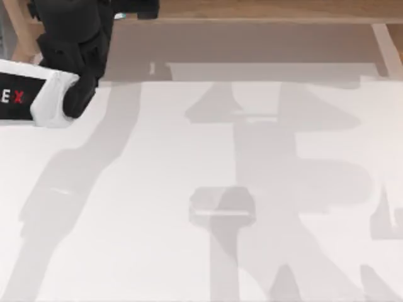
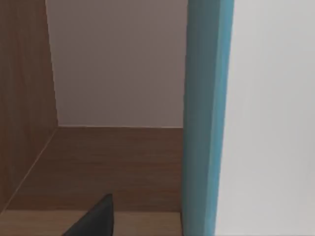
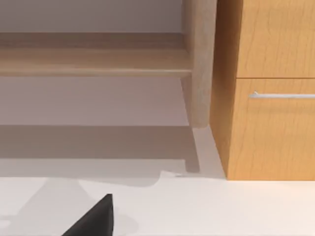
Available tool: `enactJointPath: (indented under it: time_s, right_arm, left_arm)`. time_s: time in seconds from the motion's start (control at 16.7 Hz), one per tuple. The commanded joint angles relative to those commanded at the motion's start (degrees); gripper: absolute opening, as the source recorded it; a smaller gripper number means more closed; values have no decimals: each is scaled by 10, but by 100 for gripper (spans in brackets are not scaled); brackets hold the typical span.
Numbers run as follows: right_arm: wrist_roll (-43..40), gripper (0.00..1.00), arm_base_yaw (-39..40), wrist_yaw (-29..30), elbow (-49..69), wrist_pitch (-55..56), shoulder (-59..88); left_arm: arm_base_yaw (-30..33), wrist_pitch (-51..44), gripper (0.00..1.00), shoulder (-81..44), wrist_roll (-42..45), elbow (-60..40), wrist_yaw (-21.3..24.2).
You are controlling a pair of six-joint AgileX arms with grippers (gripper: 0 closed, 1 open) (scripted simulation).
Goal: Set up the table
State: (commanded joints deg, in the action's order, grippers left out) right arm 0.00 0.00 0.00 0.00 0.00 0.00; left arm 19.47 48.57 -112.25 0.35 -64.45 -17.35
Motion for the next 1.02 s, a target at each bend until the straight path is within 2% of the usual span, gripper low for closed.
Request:
enactJointPath:
  time_s: [0.36,0.6,1.02]
  right_arm:
    - [0,100,0,0,0,0,0]
    - [0,100,0,0,0,0,0]
    - [0,100,0,0,0,0,0]
  left_arm:
    - [-5,-16,100,-34,0,-53,7]
    - [-5,-17,100,-35,0,-54,7]
    - [-5,-17,47,-35,0,-54,7]
